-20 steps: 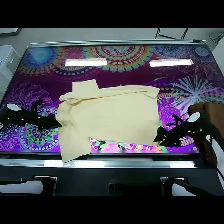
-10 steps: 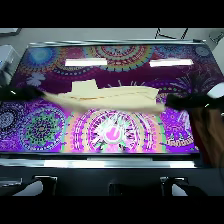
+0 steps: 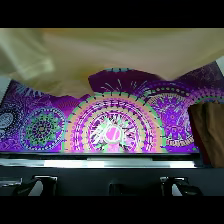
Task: Fold the clothes and pants, and hang the long-sleeved shirts on hangers.
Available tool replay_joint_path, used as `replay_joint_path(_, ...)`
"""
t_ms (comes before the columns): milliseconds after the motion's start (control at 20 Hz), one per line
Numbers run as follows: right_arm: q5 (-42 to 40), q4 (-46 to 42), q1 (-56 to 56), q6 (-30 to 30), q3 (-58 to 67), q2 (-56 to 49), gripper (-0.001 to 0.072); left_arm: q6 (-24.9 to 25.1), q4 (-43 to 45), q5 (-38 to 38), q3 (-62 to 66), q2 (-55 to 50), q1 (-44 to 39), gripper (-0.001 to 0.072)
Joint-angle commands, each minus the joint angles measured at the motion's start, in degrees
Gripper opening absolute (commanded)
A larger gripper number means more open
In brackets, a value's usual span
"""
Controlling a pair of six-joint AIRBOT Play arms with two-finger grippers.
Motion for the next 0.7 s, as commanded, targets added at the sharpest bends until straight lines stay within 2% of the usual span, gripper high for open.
replay_joint_path(0, -1.18, -4.22, 0.0, 1.42, 1.99, 5.7, 0.004, 0.17, 0.26, 6.08, 1.73, 6.14, 0.0, 0.0023)
replay_joint_path(250, 0.15, -5.25, 0.0, 4.07, 2.27, 5.62, 0.004, -6.73, 8.33, 0.96, 2.47, 4.96, 0.0, 0.0022)
replay_joint_path(350, 7.65, -6.03, 0.0, 5.11, 2.27, 1.95, 0.004, -9.99, 11.39, -7.82, 2.45, 0.94, 0.0, 0.0022)
replay_joint_path(500, 26.27, -5.75, 0.39, 4.85, 0.17, -10.58, 0.0039, -11.23, 10.95, -23.71, -1.62, -9.79, -0.85, 0.0022)
replay_joint_path(550, 29.4, -5.81, 1.44, 4.72, -3.04, -15.21, 0.0038, -11.19, 10.99, -25.33, -5.64, -13.57, -2.29, 0.0022)
replay_joint_path(650, 25.22, -5.81, 4.5, 4.72, -12.63, -21.94, 0.0038, -10.03, 10.97, -23.15, -15.98, -20.28, -5.44, 0.0023)
